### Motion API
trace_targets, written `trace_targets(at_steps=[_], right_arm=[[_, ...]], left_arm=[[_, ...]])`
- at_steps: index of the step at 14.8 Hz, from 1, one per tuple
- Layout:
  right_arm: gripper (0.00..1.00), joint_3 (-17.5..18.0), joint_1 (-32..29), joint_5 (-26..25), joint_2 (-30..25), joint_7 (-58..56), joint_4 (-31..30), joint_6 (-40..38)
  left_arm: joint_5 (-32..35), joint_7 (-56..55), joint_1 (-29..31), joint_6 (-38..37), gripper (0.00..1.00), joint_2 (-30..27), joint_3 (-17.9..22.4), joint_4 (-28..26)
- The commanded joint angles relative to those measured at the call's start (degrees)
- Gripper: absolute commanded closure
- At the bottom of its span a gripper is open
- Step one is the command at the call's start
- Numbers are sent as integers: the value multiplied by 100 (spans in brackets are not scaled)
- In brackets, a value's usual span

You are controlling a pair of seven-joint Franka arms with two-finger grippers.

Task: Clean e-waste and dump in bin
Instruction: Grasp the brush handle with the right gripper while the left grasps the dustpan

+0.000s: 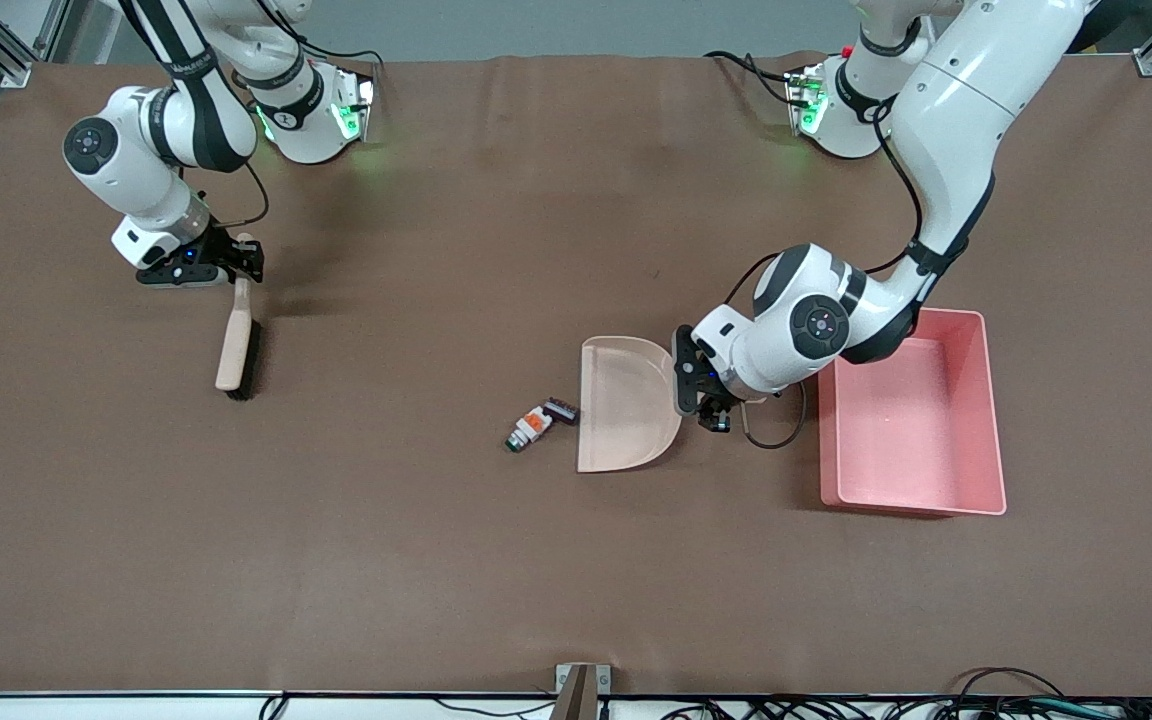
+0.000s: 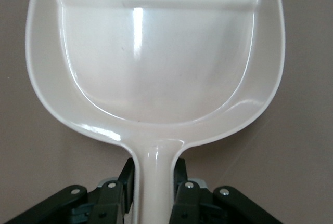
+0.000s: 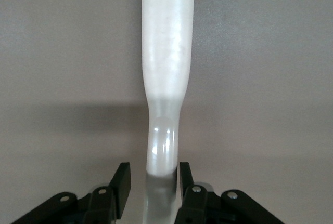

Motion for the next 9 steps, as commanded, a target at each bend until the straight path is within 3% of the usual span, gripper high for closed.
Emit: trace_targets(at_steps=[1,5,9], right_arm=[[56,26,-69,3,-6,-72,-361,461],[65,35,-69,3,12,-37,-361,462],[90,35,-95,11,12,-19,-352,462]], left_arm=[[105,-4,2,52,80,-46,-22,-1],[158,-4,2,43,92,-55,-5,17],[175,-48,2,-132,97,-73,31,148]])
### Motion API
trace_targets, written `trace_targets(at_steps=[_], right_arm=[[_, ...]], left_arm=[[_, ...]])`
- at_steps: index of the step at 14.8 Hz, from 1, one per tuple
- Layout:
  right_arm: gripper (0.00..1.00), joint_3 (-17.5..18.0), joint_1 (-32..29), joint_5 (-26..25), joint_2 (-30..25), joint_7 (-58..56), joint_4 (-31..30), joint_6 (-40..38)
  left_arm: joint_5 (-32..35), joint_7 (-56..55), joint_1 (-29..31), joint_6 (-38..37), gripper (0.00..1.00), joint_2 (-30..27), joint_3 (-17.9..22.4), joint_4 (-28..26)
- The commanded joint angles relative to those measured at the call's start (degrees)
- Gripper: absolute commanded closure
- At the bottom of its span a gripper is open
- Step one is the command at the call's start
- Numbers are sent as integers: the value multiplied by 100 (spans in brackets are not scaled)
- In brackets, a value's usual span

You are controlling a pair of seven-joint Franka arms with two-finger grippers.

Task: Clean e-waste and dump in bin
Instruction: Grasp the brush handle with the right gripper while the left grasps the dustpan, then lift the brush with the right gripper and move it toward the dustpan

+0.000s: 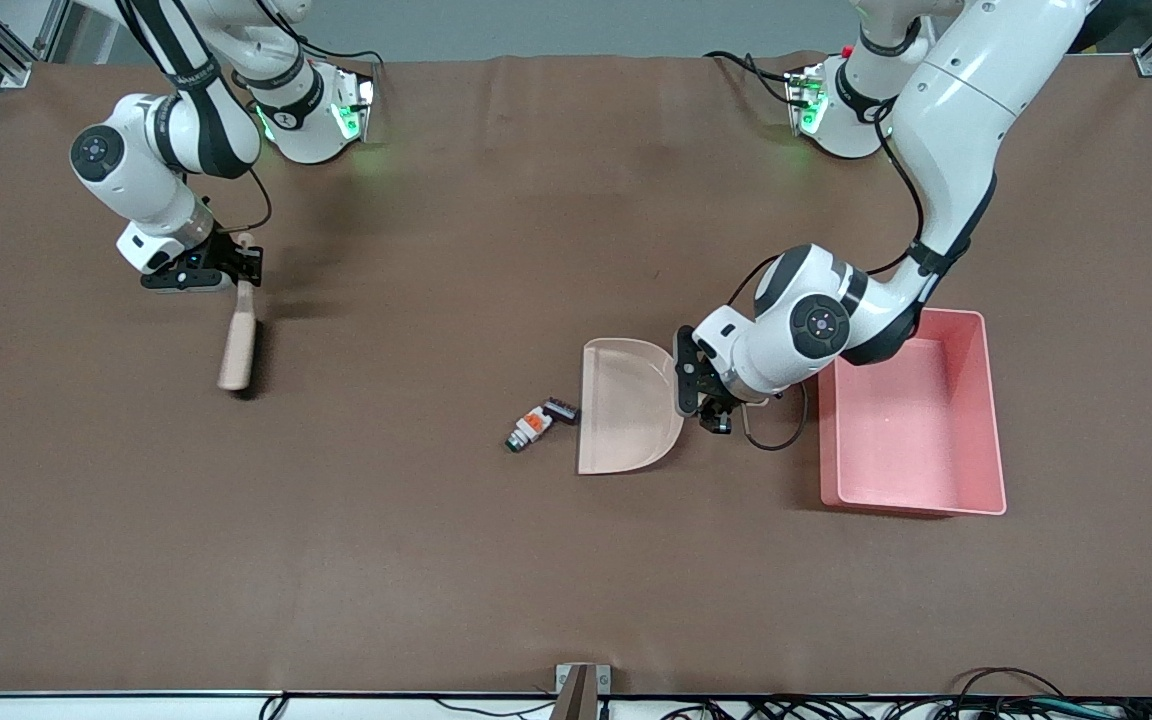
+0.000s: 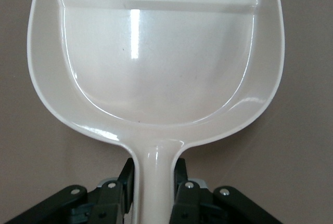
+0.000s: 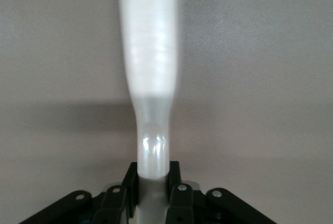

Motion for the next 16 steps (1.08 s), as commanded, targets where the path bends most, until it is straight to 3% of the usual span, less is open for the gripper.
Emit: trace_targets(at_steps=[1,5,12,14,16], right_arm=[[96,36,-94,10,-229,-7,-381,242],[100,63,351,19,-88,579,13,207],[100,63,1916,19,184,2532,1050,-388],[100,63,2505,45,263,3171,1454,-959],[100,54,3382,124,727,4225,1990,-1119]], left_arm=[[167,-143,-26,-228,97,-73,38,152],[1116,-1074,-192,-975,98,-90,21,495],[1214,-1173,-439,-1082,99,50,39,688],[1310,-1182,-466,-1082,99,164,30,838],[1337,-1190,-527,-1082,99,200,30,882]])
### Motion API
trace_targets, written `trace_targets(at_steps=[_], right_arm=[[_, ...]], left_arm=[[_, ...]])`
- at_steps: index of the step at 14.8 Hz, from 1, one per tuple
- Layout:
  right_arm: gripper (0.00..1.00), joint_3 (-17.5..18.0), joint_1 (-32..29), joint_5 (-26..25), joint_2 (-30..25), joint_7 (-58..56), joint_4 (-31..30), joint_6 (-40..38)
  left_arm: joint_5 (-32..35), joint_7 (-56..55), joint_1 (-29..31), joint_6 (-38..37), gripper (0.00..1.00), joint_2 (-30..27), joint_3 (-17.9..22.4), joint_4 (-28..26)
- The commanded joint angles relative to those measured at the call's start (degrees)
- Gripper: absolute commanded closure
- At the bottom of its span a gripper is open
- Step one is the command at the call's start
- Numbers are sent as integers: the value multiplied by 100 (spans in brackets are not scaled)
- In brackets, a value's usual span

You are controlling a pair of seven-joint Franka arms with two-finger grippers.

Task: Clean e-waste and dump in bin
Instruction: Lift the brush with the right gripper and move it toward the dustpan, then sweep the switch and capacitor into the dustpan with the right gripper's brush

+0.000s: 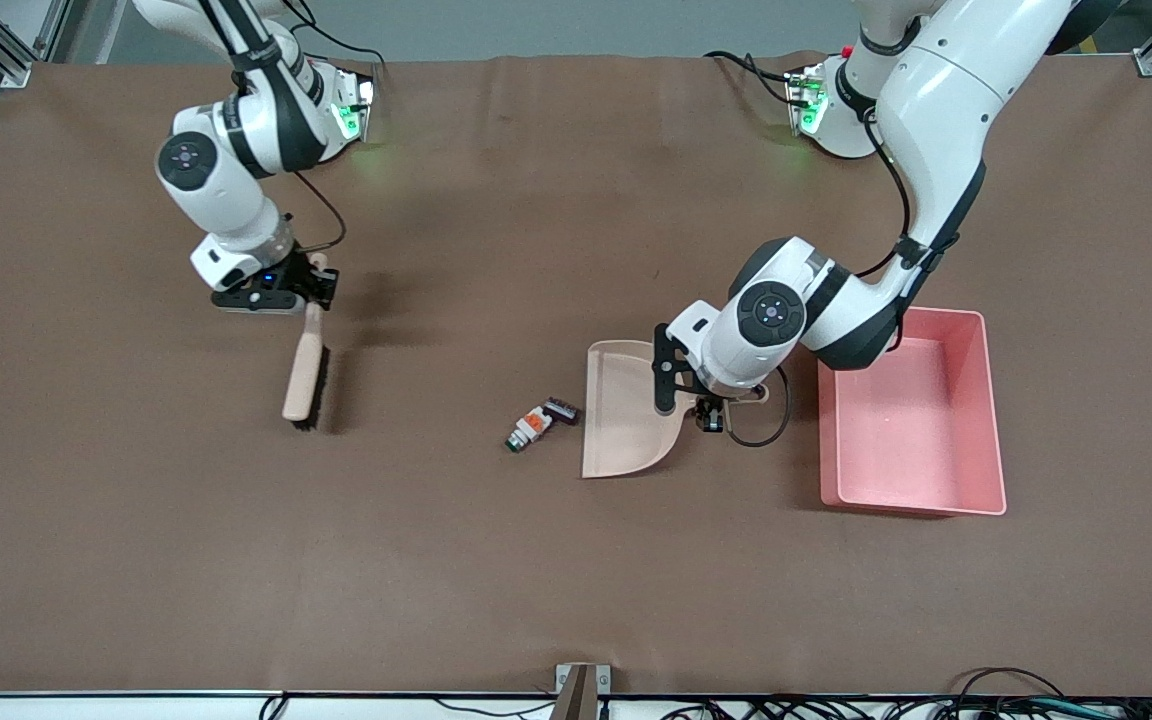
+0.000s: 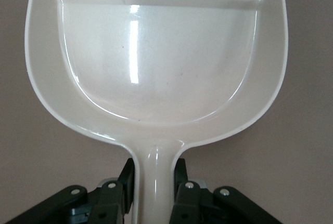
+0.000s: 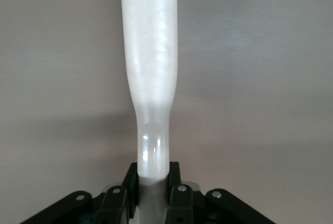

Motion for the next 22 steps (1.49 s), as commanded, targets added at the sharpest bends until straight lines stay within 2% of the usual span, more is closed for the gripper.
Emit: trace_targets(at_steps=[1,2,6,9,18,20,22], right_arm=[[100,-45,1071,81,827,1271,869,-216],[100,-36,1622,81,1569,1910,1768,-365],[100,-36,2118,81,2472,2198,3190,-1585],[100,-36,2382,72,2762,2057,3526,-1755],[100,8,2445,107,3501,2048,4440,-1746],[100,60,2480,159,3650,2031,4694,-1755],[100,262,2445,186,3896,2022,5010,-1764]], left_arm=[[123,-114,-148,-95,99,203,27,258],[123,-149,-166,-86,99,238,27,276],[123,-158,-157,-95,99,238,27,285],[123,-167,-157,-95,99,238,27,294],[132,-149,-139,-95,99,230,27,294],[132,-149,-148,-95,100,230,27,302],[132,-158,-148,-86,100,238,27,302]])
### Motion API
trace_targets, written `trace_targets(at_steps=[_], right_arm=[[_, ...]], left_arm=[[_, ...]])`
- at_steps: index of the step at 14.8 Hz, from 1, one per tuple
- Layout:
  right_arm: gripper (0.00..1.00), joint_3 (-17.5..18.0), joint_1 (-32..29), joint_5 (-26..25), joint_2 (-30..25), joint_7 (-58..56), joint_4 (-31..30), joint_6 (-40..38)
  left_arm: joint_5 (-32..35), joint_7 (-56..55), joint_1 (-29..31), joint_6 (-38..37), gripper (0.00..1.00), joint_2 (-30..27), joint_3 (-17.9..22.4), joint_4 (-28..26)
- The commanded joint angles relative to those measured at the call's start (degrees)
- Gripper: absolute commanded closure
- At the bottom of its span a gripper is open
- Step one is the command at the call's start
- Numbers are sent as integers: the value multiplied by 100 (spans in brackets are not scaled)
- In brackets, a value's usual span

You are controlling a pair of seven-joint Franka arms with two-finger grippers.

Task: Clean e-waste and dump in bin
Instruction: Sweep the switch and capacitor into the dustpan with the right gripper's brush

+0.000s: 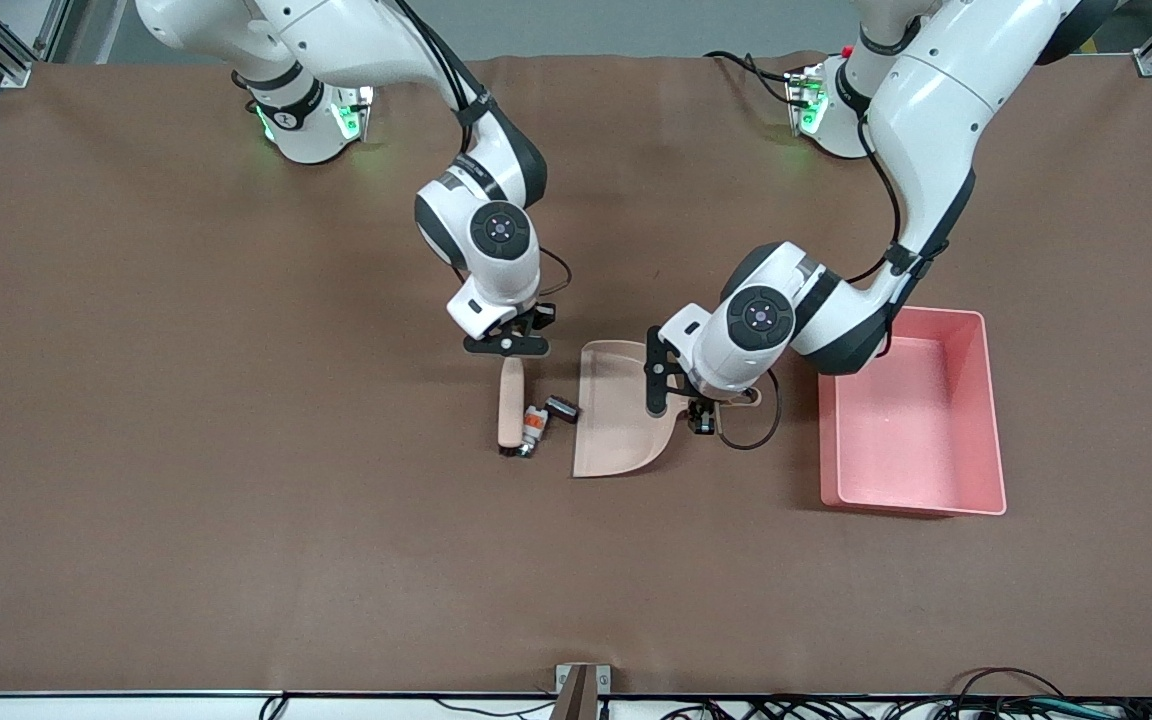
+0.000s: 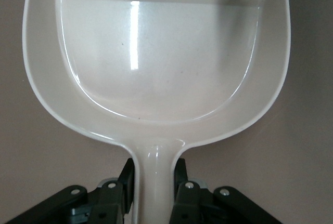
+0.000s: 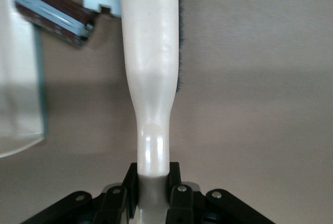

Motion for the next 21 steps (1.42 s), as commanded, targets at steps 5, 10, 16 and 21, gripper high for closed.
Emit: trace_targets(at_steps=[5,10,16,21], right_arm=[[100,560,-41,663,690,-247,1058,-40],[100,569,144,1755,760,-1478,1243,-110],[100,543,-163,1809,577,-1874,1420,-1155],[99,491,-725,1791,-38,-2340,1350,-2042]], left_arm=[[151,-137,-80,-73,100,98,23,173],[160,-120,-19,-73,100,89,23,164],[116,-155,87,102,100,177,23,156],[90,-67,122,753,100,282,5,120]])
